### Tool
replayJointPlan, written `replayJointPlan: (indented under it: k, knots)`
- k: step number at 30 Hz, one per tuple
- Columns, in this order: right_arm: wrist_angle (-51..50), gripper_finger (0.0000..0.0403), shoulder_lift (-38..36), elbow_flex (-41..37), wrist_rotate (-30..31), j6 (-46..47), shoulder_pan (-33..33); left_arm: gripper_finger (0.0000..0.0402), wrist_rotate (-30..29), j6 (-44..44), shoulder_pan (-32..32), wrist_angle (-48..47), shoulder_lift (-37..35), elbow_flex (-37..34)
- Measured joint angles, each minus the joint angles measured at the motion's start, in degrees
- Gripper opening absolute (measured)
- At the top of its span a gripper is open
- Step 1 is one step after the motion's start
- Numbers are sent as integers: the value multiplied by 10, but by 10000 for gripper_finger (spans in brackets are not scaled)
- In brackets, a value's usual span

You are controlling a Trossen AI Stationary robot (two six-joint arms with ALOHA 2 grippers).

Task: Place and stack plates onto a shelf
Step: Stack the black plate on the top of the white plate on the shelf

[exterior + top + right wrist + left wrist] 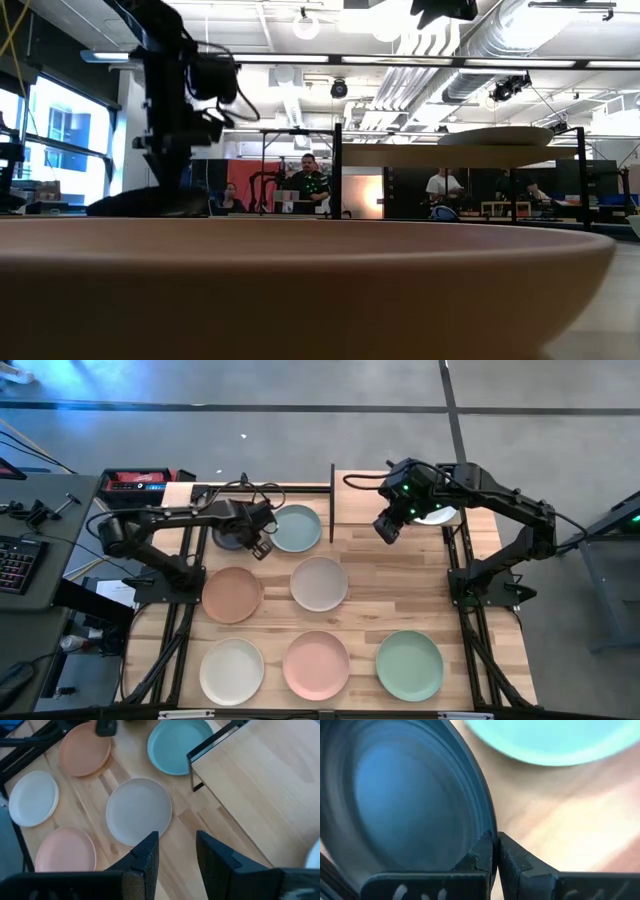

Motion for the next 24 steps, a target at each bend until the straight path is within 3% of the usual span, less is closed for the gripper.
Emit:
replayJointPlan:
  k: [10,24]
  knots:
    - [0,108,0,0,26,35,0,1,-5,30,-53,-35,-99,0]
    - [0,108,0,0,23,189,0,1,-30,210,-190,-50,-166,16]
